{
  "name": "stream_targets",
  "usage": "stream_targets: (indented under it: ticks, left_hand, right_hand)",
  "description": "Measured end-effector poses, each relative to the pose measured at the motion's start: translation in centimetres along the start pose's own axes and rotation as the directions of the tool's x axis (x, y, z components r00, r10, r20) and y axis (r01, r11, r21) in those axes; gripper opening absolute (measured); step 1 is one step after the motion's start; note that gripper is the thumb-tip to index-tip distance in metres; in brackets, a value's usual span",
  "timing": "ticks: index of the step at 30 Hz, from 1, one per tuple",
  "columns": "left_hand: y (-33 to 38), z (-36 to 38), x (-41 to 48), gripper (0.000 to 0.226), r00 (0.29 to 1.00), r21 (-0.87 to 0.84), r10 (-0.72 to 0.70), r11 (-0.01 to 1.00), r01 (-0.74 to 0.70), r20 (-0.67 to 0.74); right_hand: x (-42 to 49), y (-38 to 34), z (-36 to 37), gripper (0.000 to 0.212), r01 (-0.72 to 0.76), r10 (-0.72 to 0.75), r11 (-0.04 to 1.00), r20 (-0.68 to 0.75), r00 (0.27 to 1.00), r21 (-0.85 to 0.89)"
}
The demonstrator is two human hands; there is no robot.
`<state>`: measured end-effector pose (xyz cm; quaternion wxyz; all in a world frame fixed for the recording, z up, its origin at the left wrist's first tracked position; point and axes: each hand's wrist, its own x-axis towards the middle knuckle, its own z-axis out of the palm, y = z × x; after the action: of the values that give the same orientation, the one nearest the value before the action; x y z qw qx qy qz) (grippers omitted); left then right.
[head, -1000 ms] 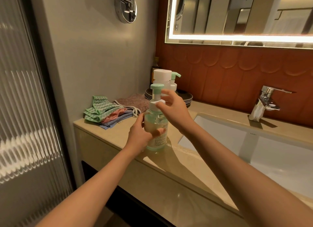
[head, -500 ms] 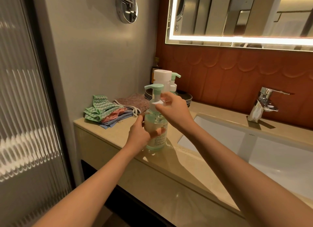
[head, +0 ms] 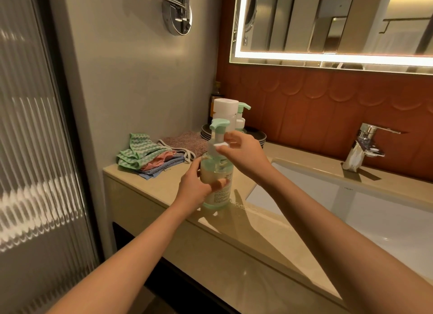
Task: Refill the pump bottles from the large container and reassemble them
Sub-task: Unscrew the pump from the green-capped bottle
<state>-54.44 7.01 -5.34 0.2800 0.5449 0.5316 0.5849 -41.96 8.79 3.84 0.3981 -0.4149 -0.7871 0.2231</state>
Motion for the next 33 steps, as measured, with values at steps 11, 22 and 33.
stream_targets:
  ticks: [11,22,33]
  left_hand:
    - [0.03,0.06,0.01,0.062,1.0,0.011,0.007,1.0,-0.007,-0.001]
    - [-0.04,0.05,-0.16,0.063,1.0,0.009,0.024,1.0,-0.024,0.005]
    - [-0.1,0.26,-0.18,0.063,1.0,-0.028,0.01,1.0,-0.01,-0.004]
  right_hand:
    - [0.07,-0.2,0.56,0.038,0.013,-0.012,1.0,-0.062,0.998,0.021]
    - [0.46,-0.09,0.65,0.043,-0.046,0.055,0.994,-0.087,0.995,0.104]
    - [0.19,-0.22,0.45,0.05,-0.031,0.046,0.984,-0.078,0.996,0.177]
